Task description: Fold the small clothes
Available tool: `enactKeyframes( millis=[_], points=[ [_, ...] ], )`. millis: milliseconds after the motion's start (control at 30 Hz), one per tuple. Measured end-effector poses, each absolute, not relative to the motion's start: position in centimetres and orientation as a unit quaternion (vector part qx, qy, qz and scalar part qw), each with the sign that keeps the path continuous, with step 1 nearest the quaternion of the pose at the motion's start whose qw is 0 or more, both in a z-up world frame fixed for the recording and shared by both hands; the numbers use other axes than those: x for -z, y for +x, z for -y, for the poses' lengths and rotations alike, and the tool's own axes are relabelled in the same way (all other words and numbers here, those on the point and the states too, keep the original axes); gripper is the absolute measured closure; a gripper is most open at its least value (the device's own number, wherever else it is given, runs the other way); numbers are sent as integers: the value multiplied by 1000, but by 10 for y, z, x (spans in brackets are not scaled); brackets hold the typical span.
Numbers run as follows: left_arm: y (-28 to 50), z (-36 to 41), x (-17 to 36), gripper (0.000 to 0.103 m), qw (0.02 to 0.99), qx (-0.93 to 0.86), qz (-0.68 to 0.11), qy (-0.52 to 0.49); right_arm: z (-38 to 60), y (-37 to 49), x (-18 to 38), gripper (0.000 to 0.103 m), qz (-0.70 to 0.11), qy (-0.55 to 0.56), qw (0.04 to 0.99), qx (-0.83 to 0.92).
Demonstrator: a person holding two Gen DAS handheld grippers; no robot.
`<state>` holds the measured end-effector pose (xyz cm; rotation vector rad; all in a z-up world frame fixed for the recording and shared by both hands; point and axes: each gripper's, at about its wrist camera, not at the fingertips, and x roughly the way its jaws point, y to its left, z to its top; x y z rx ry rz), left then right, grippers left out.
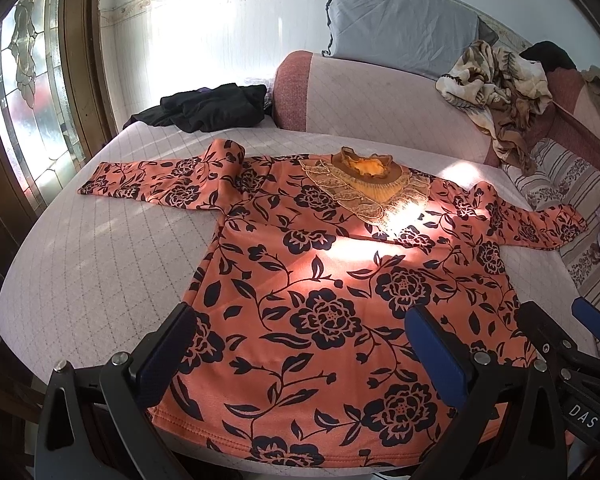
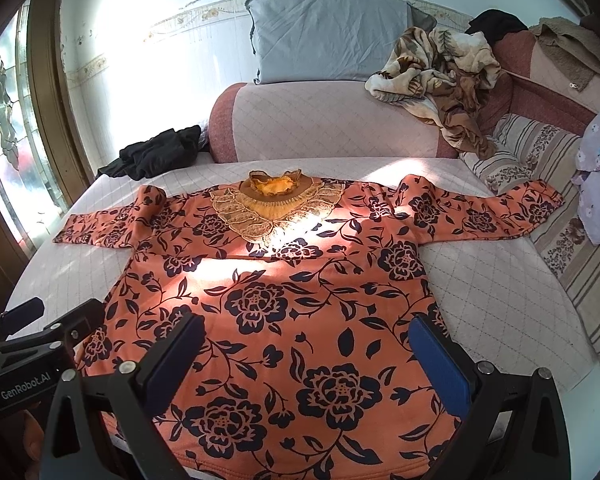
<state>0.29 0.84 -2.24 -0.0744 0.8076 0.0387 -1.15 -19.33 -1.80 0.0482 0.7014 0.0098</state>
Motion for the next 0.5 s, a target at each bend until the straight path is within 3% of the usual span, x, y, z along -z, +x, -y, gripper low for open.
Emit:
enactKeyframes(
  millis=[500],
  points=[
    [5,-10,24,0,919,-19,-393,-38,193,-7,19,0,-343,27,939,-10]
  ],
)
